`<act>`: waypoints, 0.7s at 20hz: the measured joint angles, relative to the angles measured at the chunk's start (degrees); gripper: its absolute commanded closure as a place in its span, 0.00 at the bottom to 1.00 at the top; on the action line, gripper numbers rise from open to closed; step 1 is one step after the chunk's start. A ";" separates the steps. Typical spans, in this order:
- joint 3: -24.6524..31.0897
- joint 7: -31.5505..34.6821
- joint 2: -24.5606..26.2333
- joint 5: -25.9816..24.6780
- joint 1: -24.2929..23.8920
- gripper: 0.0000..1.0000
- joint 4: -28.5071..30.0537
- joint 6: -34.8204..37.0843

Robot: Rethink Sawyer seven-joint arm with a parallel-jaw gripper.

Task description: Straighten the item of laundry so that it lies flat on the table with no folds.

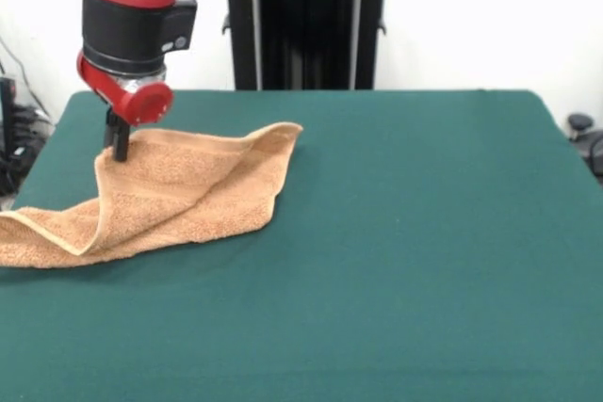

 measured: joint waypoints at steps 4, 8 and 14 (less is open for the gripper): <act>0.85 0.00 0.02 -1.14 0.48 1.00 -1.64 1.74; 1.81 0.00 0.15 -1.51 1.16 1.00 -2.95 2.64; 3.43 0.00 0.66 -1.54 3.21 1.00 -5.96 3.47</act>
